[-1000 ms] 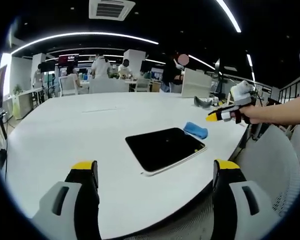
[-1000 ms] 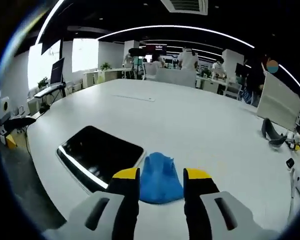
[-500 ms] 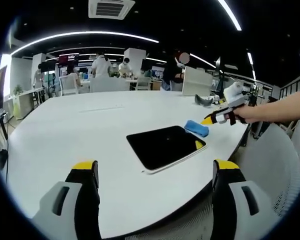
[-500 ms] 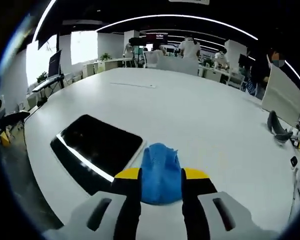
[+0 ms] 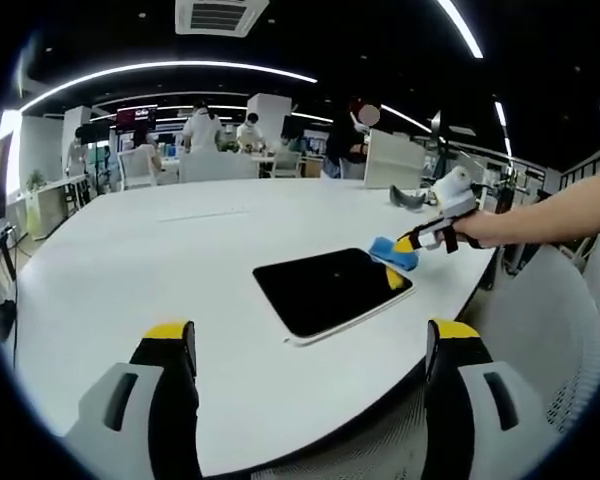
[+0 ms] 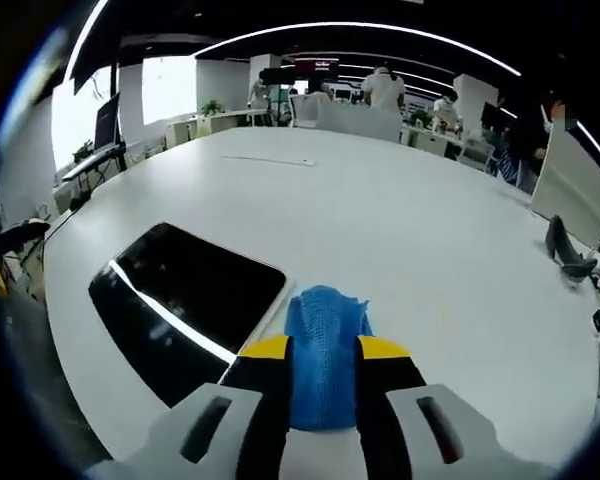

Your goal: Wipe the mirror surface with the cleaning cloth until all visible marks leave the cleaned area.

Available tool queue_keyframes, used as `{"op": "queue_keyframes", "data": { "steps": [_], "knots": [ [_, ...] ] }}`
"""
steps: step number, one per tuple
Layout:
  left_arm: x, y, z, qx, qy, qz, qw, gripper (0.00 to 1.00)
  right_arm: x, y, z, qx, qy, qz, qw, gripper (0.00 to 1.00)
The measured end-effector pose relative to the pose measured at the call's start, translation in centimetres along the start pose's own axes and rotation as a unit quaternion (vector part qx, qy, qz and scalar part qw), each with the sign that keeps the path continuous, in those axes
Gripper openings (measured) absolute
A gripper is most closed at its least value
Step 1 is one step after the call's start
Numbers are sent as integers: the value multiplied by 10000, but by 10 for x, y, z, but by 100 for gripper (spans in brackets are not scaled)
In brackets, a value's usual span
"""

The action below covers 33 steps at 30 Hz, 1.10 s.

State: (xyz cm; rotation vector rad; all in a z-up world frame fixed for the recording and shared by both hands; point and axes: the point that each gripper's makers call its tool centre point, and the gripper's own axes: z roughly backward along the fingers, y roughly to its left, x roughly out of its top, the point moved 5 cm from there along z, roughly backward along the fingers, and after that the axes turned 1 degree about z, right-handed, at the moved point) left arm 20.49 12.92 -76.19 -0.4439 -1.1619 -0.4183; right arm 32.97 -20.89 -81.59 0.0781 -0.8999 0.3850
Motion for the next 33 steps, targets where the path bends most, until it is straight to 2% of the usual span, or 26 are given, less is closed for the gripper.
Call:
{"op": "queue_keyframes", "data": {
  "steps": [3, 6, 10, 12, 14, 20, 23, 28, 33],
  "knots": [
    [0, 1, 0, 27, -15, 7, 10000, 93, -6, 2, -6, 61, 115, -18, 9999, 16],
    [0, 0, 0, 36, 8, -5, 10000, 92, -9, 2, -8, 84, 191, 19, 9998, 9],
    [0, 0, -1, 37, 3, -12, 10000, 93, -10, 2, -10, 66, 230, 104, 9997, 9],
    [0, -1, -2, 1, 12, -4, 10000, 94, -10, 0, -11, 62, 175, -1, 9998, 10],
    [0, -1, -2, -12, 9, -12, 10000, 94, -10, 0, -12, 65, 225, 138, 9996, 10],
    [-1, -2, -3, -28, 16, -9, 10000, 94, -9, 1, -16, 94, 200, 165, 9996, 3],
    [-1, -2, -3, -25, 25, -8, 10000, 95, -9, -6, -24, 33, 122, -39, 9999, 1],
    [0, -2, -2, -13, 13, -17, 10000, 97, -3, -9, -21, -21, -5, -586, 9983, 1],
    [0, -2, -3, -59, 12, 2, 10000, 97, 0, -11, -22, 47, -1, -795, 9968, 0]
  ]
}}
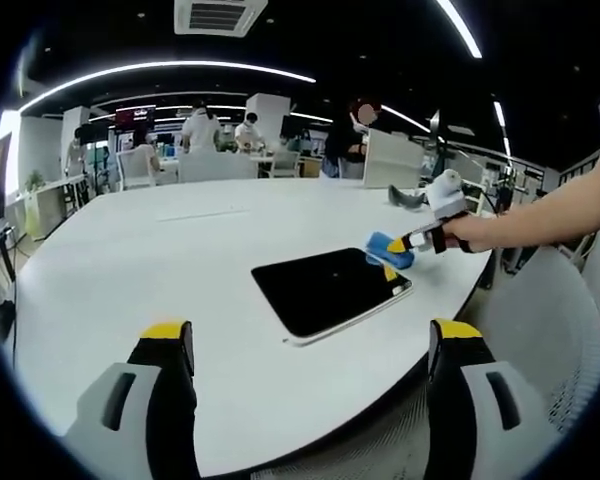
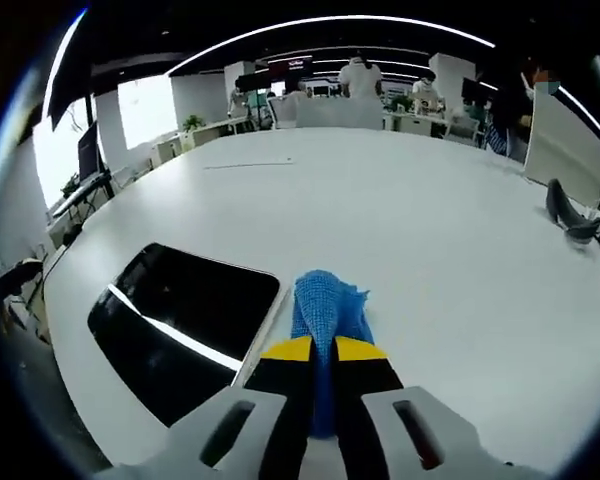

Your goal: Wipe the mirror surface with the cleaning cloth until all visible marks leave the cleaned area.

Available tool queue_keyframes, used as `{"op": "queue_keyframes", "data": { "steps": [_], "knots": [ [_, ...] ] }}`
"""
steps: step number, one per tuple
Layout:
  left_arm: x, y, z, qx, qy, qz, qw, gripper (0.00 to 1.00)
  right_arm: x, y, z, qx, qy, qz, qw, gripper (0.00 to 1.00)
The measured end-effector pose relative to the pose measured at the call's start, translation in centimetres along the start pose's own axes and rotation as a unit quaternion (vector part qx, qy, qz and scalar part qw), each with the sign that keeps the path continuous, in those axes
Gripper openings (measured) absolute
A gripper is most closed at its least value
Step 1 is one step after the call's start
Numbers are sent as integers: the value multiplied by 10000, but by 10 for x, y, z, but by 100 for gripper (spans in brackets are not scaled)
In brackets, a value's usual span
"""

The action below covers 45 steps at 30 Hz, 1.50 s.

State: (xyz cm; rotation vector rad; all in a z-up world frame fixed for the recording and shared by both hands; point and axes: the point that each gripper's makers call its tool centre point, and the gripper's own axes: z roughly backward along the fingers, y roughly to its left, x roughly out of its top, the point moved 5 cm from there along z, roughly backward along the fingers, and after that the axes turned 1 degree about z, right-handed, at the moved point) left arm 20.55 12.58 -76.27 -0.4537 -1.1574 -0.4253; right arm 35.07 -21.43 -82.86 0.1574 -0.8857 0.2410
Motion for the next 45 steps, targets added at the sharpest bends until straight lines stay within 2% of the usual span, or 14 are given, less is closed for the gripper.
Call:
{"op": "queue_keyframes", "data": {
  "steps": [6, 13, 17, 21, 26, 29, 32, 37, 40, 44, 45],
  "knots": [
    [-1, -1, 0, -23, 37, 22, 10000, 98, 15, 7, 0, 63, -79, -191, 9998, 0],
    [-1, 0, 1, -10, 10, 15, 10000, 98, 24, 29, -4, 118, 89, -309, 9994, 0],
    [0, 0, 1, -2, -6, 28, 10000, 98, 28, 53, 1, 187, 92, -178, 9996, 0],
    [0, -1, 1, -30, 2, 46, 10000, 96, 27, 65, 3, 128, 239, 37, 9996, 0],
    [0, -2, 1, -72, -3, 57, 10000, 96, 20, 69, 4, 5, 419, -76, 9991, 0],
    [-1, -2, 1, -93, 2, 67, 9999, 95, 16, 69, 3, -129, 610, 200, 9979, 0],
    [-1, -2, 1, -84, 2, 68, 9999, 94, 19, 71, 3, -130, 683, 345, 9970, 0],
    [-1, -3, 0, -127, -2, 88, 9999, 94, 21, 69, 0, -193, 807, 302, 9961, 0],
    [-1, -3, 0, -134, -25, 95, 9999, 93, 22, 73, 2, -234, 947, 531, 9938, 0],
    [0, -3, 1, -136, -95, 109, 9998, 94, 23, 81, 3, -192, 974, 550, 9935, 0],
    [1, -3, 0, -137, -98, 102, 9998, 95, 24, 81, 3, -232, 1013, 786, 9915, 0]
  ]
}}
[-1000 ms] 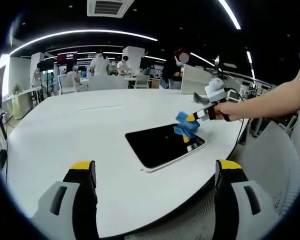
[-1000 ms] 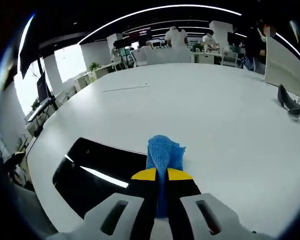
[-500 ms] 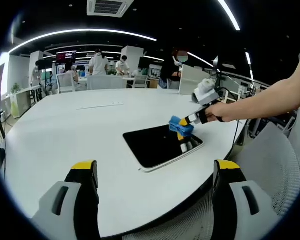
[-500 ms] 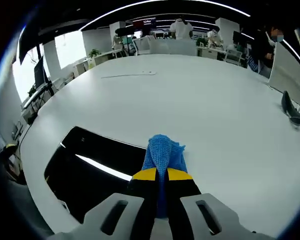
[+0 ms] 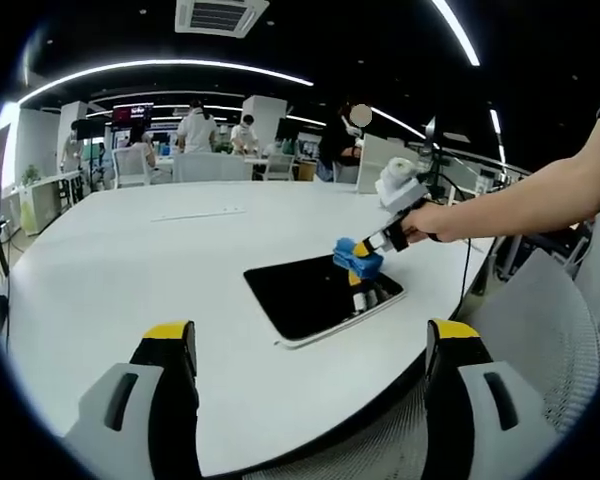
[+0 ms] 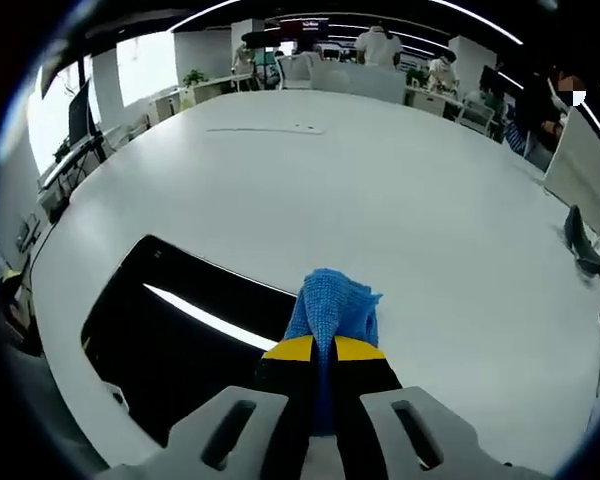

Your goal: Wipe the mirror surface with the cleaning cloth until all visible marks leave the cleaned area.

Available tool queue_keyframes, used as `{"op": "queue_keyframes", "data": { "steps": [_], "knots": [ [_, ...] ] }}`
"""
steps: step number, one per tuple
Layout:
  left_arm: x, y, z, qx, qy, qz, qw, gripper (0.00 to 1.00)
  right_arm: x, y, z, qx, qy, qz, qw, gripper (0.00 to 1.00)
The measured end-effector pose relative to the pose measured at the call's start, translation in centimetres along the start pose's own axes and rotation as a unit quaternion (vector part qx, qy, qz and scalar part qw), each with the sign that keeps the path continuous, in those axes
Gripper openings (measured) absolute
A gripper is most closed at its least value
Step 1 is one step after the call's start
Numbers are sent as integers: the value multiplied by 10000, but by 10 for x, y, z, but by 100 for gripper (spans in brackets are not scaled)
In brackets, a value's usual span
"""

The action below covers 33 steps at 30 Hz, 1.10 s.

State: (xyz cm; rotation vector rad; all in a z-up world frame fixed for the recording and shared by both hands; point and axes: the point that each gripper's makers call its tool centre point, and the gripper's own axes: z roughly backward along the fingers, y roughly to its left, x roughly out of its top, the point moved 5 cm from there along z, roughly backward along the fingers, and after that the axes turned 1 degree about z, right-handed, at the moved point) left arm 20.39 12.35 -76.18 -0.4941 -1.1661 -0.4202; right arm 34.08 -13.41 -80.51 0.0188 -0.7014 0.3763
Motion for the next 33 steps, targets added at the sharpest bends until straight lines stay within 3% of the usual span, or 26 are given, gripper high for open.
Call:
{"op": "queue_keyframes", "data": {
  "steps": [15, 16, 17, 18, 19, 20, 21, 22, 25, 33],
  "knots": [
    [-1, 0, -1, -29, 27, 2, 10000, 94, 2, 14, 2, 264, -68, -106, 9996, 0],
    [-1, 0, -1, -29, 22, 6, 10000, 94, 3, 12, -9, 330, 32, -184, 9993, 0],
    [-1, 0, -1, -21, 17, 5, 10000, 94, 12, -3, -45, 358, 161, -359, 9986, 0],
    [-1, 1, -1, -17, 10, 5, 10000, 94, 29, -9, -62, 489, -269, -76, 9984, 0],
    [-1, 1, -1, -18, 9, 8, 10000, 94, 30, -13, -67, 485, -177, -168, 9985, 0],
    [-1, 1, -1, -19, 12, 12, 10000, 93, 16, 8, -49, 699, 156, -548, 9959, 0],
    [-1, 1, -1, -18, 13, 12, 10000, 93, 16, 10, -44, 639, 107, -463, 9968, 0],
    [-1, 1, -1, -17, 6, 13, 10000, 93, 17, 0, -49, 444, 192, -262, 9985, 0],
    [-1, 1, -1, -23, -4, 12, 10000, 93, 23, 4, -54, 526, 142, -328, 9980, 0],
    [-1, 0, -1, -29, -9, -3, 10000, 94, 36, 17, -66, 557, 10, -31, 9984, 0]
  ]
}}
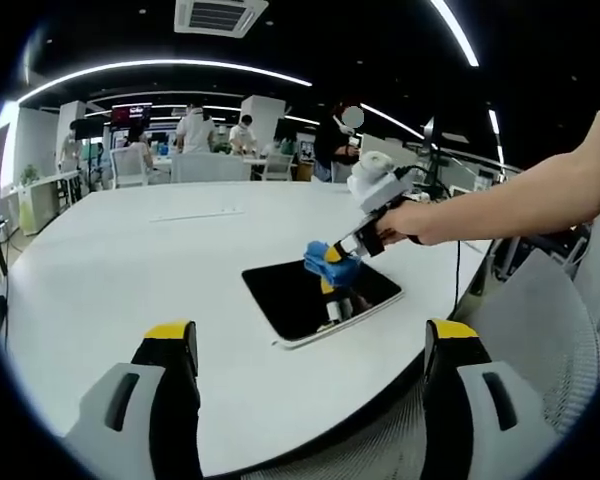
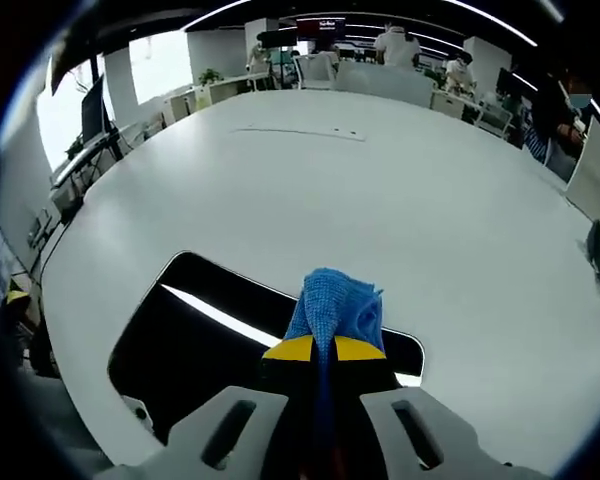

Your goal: Wipe the mirror surface with the cleaning cloth until all visible marks leave the cleaned area.

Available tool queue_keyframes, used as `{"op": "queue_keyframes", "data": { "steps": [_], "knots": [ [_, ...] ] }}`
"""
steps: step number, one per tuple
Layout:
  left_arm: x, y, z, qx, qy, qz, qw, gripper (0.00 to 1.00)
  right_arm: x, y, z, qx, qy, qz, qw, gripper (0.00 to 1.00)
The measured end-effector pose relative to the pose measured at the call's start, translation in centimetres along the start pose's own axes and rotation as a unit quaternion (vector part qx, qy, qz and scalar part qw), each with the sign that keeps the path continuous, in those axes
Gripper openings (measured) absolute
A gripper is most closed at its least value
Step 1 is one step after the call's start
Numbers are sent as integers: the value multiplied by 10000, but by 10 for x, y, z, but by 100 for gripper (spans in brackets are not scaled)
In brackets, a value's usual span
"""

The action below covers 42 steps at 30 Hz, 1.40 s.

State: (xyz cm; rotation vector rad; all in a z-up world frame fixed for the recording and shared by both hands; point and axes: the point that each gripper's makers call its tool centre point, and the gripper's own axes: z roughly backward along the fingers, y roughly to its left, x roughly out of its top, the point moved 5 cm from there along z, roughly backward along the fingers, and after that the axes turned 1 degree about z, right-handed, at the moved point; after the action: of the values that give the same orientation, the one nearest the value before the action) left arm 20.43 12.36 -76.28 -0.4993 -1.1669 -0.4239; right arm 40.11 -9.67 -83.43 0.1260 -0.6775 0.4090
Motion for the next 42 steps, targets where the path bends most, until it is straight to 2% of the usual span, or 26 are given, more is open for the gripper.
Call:
{"op": "queue_keyframes", "data": {
  "steps": [3, 11, 14, 22, 30, 42],
  "knots": [
    [1, 0, 0, 12, -41, -25, 10000, 95, 3, 8, -1, -38, -52, 253, 9997, 0],
    [2, -1, 0, -40, -28, -33, 10000, 95, 6, 27, 1, 76, -162, 74, 9998, 0],
    [3, -2, 0, -65, -66, -8, 10000, 96, 9, 36, -1, 121, -196, 146, 9996, 0],
    [2, -2, 1, -48, -36, -13, 10000, 95, 20, 52, -11, 246, -204, 59, 9995, 0],
    [1, -2, 0, -63, 12, -21, 10000, 95, 25, 77, -13, 321, -183, -4, 9993, 0],
    [1, -2, 1, -58, 5, -7, 10000, 95, 33, 95, -19, 494, -169, 10, 9986, 0]
  ]
}}
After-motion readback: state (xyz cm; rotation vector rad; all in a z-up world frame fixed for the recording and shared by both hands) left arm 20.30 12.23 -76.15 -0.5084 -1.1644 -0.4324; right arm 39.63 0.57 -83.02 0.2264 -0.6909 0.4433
